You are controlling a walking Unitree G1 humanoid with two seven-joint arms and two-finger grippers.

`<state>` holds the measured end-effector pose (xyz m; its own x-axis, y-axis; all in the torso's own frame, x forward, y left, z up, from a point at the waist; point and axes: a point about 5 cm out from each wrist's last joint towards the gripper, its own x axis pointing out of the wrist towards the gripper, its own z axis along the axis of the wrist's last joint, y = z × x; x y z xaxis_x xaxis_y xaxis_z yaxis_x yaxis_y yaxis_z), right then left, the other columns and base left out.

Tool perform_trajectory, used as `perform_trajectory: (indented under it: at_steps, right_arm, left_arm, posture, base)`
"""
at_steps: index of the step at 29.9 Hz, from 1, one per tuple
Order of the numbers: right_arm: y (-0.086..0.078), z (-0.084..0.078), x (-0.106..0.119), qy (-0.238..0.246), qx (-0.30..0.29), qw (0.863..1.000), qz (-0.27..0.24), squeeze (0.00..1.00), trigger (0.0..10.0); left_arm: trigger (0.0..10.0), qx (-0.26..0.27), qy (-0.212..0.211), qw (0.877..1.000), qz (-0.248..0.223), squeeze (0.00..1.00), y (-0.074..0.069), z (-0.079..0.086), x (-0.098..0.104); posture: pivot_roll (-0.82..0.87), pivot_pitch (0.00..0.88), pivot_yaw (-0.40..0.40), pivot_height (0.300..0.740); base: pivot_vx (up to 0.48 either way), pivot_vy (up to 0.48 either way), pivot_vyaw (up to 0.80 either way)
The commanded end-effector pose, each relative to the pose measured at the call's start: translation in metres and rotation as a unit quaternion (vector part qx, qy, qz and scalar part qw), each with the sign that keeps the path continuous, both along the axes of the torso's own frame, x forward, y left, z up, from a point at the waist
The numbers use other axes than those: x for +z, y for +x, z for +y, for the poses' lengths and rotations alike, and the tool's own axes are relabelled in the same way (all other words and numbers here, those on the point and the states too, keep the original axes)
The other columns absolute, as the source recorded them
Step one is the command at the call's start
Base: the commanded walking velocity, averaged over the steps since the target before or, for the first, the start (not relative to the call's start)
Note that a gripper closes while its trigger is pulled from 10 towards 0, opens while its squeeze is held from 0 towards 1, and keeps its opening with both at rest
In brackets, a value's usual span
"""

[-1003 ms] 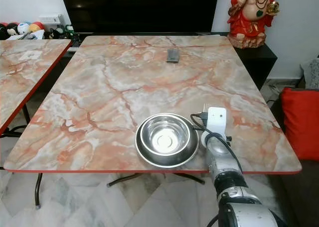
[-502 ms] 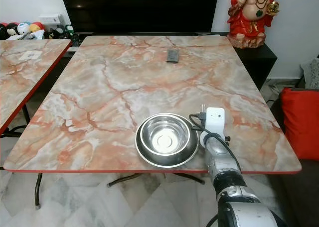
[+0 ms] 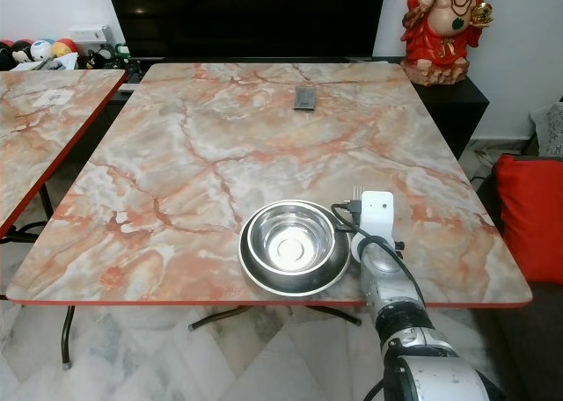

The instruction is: Setting the table

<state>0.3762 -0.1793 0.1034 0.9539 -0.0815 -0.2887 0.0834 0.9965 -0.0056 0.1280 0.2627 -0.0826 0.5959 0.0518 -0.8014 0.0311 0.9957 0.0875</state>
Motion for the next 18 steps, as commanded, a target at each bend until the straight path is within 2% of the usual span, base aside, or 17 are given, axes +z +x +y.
perform_trajectory:
  at_steps: [1, 5, 6, 7, 9, 12, 16, 17, 18]
  right_arm:
    - [0.0007, 0.0046, -0.0009, -0.003, 0.009, 1.0, 0.006, 0.3, 10.0]
    - [0.0008, 0.0048, -0.0007, -0.004, 0.008, 1.0, 0.006, 0.29, 10.0]
    - [0.0009, 0.0044, -0.0006, -0.005, 0.006, 1.0, 0.005, 0.43, 10.0]
    - [0.0009, 0.0044, -0.0006, -0.005, 0.006, 1.0, 0.005, 0.43, 10.0]
    - [0.001, 0.004, -0.0004, -0.006, 0.004, 1.0, 0.005, 0.49, 10.0]
    - [0.0011, 0.0042, -0.0003, -0.006, 0.004, 1.0, 0.005, 0.47, 10.0]
    - [0.0012, 0.0047, -0.0002, -0.005, 0.005, 1.0, 0.004, 0.02, 10.0]
    - [0.0012, 0.0047, -0.0002, -0.005, 0.005, 1.0, 0.004, 0.02, 10.0]
    - [0.0012, 0.0052, -0.0002, -0.004, 0.006, 1.0, 0.004, 0.07, 10.0]
  left_arm:
    - [10.0, -0.004, 0.005, 1.0, 0.019, 0.0, -0.0075, 0.0026, -0.0022]
    - [10.0, -0.003, 0.004, 1.0, 0.018, 0.0, -0.0074, 0.0024, -0.0022]
    - [10.0, -0.004, 0.004, 1.0, 0.018, 0.0, -0.0074, 0.0024, -0.0022]
    - [10.0, -0.004, 0.004, 1.0, 0.018, 0.0, -0.0074, 0.0024, -0.0022]
    - [10.0, -0.004, 0.004, 1.0, 0.018, 0.0, -0.0075, 0.0024, -0.0022]
    - [10.0, -0.004, 0.004, 1.0, 0.018, 0.0, -0.0077, 0.0026, -0.0022]
    - [10.0, -0.004, 0.005, 1.0, 0.019, 0.0, -0.0077, 0.0028, -0.0022]
    - [10.0, -0.004, 0.005, 1.0, 0.019, 0.0, -0.0077, 0.0027, -0.0022]
    - [10.0, -0.004, 0.005, 1.0, 0.019, 0.0, -0.0077, 0.0027, -0.0022]
  posture:
    - [0.02, 0.106, 0.032, 0.74]
    - [0.02, 0.106, 0.032, 0.74]
    - [0.02, 0.106, 0.032, 0.74]
    - [0.02, 0.106, 0.032, 0.74]
    - [0.02, 0.105, 0.032, 0.74]
    - [0.02, 0.105, 0.033, 0.74]
    - [0.02, 0.105, 0.033, 0.74]
    - [0.02, 0.105, 0.033, 0.74]
    - [0.02, 0.105, 0.033, 0.74]
  base:
    - [0.0, 0.0, 0.0]
    - [0.0, 0.0, 0.0]
    - [0.0, 0.0, 0.0]
    - [0.0, 0.0, 0.0]
    - [0.0, 0.0, 0.0]
    - [0.0, 0.0, 0.0]
    - [0.0, 0.0, 0.0]
    - [0.0, 0.0, 0.0]
    - [0.0, 0.0, 0.0]
